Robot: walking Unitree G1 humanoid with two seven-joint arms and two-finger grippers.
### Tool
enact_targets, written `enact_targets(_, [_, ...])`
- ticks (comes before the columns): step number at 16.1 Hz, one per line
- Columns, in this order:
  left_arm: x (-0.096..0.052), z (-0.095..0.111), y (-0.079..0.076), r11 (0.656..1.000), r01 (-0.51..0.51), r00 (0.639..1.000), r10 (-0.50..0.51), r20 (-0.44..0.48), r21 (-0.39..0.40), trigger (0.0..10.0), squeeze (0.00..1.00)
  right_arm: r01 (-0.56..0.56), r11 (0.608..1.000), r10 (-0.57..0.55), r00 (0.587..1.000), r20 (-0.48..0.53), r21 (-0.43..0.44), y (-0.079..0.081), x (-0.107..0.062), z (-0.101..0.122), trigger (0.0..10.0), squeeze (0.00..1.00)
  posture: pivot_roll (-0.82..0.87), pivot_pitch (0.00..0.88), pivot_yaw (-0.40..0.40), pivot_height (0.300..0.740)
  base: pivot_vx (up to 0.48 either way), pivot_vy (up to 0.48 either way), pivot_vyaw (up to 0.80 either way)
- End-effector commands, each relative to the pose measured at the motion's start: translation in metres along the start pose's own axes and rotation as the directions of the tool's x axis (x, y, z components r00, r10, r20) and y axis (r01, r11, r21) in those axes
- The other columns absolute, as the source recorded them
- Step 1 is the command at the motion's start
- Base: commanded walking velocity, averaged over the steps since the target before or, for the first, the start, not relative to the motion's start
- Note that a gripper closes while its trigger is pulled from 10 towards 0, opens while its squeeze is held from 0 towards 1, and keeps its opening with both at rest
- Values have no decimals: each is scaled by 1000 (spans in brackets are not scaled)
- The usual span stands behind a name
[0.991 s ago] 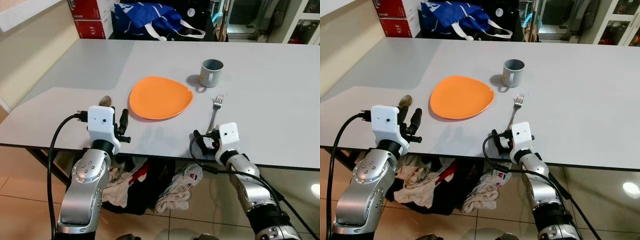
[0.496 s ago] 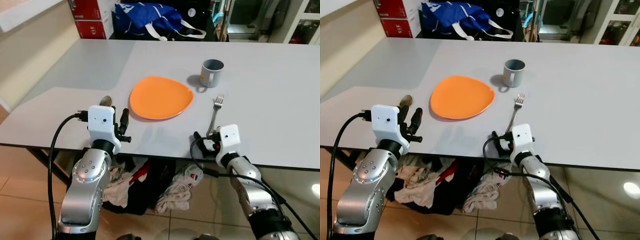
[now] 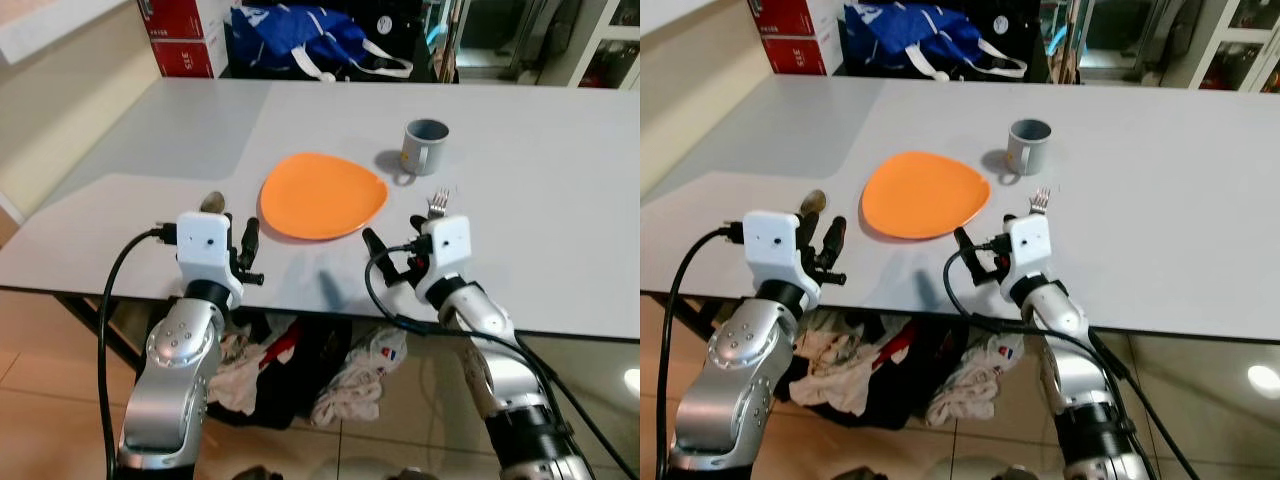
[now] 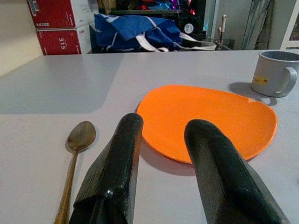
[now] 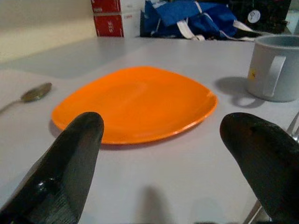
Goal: Setting the table
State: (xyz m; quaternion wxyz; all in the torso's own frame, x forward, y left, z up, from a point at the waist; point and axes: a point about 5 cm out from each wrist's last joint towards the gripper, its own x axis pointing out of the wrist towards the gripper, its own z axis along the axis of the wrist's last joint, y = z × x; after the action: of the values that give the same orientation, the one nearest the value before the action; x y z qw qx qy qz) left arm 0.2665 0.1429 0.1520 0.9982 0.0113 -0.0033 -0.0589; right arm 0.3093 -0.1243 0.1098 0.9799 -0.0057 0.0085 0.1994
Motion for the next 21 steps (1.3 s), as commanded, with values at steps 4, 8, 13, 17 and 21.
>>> enact_targets(4, [-2,3,1,1000,-8,1000,8,9,6,10000,0,-16,1000,17,997,-70,18,2,11,-15,10000,0,-89,21,60,722,0,0,0])
enact_targets(8, [-8,4,9,999,-30,1000,29,4,24,10000,0,19,995,-5,991,-134,101,3,18,-30,10000,0,-55,27,57,722,0,0,0])
enact_targets(13, [-6,4,7,1000,-19,1000,19,2,23,10000,0,77,991,-54,977,-204,109,-7,7,-51,10000,0,-71,33,66,722,0,0,0])
enact_targets(17, [-4,5,5,1000,-10,1000,10,0,20,10000,0,112,990,-88,967,-239,86,-16,1,-59,10000,0,-86,39,70,722,0,0,0])
enact_targets(21, [-3,5,5,1000,-8,1000,8,0,17,10000,0,141,988,-121,962,-246,62,-28,-6,-63,10000,0,-91,41,73,722,0,0,0])
